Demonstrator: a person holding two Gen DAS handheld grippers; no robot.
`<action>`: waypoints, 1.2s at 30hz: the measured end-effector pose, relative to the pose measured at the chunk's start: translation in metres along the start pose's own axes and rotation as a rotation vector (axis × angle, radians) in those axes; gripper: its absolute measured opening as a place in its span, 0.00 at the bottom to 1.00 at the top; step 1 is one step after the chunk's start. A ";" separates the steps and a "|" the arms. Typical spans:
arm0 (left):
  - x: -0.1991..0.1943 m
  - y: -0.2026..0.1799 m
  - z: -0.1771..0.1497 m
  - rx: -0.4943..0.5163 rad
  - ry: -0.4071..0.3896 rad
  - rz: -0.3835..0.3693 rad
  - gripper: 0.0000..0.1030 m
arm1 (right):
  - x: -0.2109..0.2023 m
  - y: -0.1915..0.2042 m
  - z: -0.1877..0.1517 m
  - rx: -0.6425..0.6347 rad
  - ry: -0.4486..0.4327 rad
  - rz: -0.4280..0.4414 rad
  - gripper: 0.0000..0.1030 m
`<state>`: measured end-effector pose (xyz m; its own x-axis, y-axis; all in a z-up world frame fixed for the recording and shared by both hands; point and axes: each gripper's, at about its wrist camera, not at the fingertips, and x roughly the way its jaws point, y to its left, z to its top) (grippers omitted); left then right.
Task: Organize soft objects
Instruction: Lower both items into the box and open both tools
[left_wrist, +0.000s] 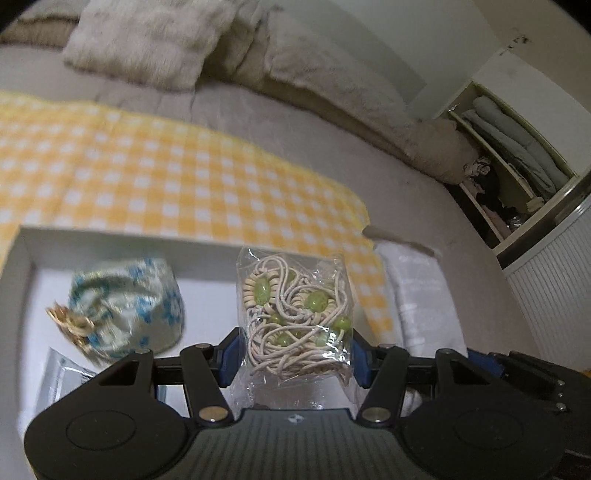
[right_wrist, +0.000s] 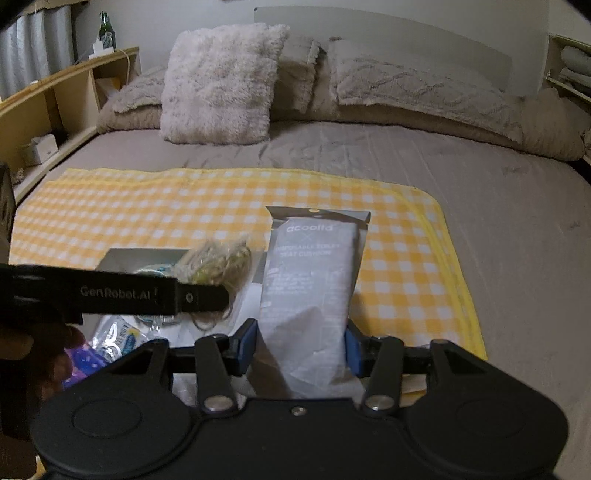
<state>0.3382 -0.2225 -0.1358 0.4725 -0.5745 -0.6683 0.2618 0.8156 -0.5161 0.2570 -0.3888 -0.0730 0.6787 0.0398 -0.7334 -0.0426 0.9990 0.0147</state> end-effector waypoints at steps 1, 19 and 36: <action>0.005 0.005 0.001 -0.015 0.020 0.006 0.57 | 0.004 0.000 0.000 -0.001 0.005 -0.001 0.48; 0.021 0.024 0.008 -0.023 0.055 0.071 0.82 | 0.046 0.008 -0.002 -0.061 0.106 0.021 0.70; -0.032 0.001 0.007 0.063 0.001 0.103 0.89 | 0.011 0.005 -0.008 -0.057 0.083 -0.028 0.75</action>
<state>0.3289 -0.2027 -0.1113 0.4991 -0.4877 -0.7163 0.2644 0.8729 -0.4101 0.2586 -0.3833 -0.0860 0.6174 0.0079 -0.7866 -0.0676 0.9968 -0.0431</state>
